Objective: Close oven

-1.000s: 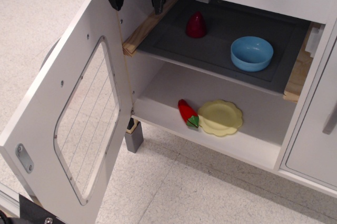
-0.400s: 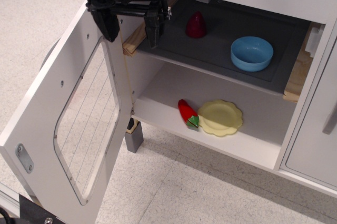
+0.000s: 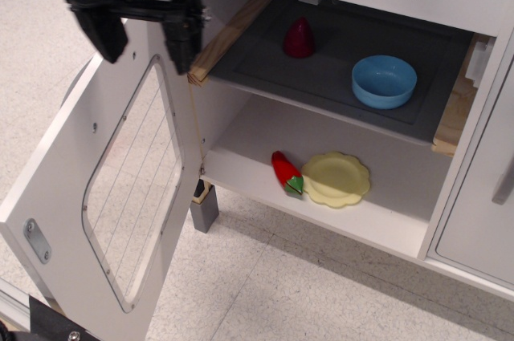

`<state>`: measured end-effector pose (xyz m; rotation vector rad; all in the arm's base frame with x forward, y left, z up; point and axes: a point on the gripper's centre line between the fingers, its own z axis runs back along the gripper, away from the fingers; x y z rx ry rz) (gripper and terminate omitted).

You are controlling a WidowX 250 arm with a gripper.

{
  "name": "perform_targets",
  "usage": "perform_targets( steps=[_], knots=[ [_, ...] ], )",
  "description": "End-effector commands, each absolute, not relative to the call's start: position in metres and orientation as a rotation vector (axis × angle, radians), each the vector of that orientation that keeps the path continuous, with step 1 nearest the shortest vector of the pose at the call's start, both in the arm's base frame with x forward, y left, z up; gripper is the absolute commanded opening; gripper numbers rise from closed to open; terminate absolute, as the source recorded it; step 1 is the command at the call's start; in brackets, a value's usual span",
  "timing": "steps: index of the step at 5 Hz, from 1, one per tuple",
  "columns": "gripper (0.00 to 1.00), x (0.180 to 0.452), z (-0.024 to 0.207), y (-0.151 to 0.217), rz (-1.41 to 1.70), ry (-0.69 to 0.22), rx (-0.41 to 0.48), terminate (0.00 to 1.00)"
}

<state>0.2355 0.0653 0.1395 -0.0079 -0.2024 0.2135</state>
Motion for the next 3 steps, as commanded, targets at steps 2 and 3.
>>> perform_targets(
  steps=[2,3],
  knots=[
    [1.0,0.245,0.134,0.119,0.301,-0.285,0.135,0.0],
    [1.0,0.248,0.127,0.127,0.328,-0.275,0.159,0.0]
  ],
)
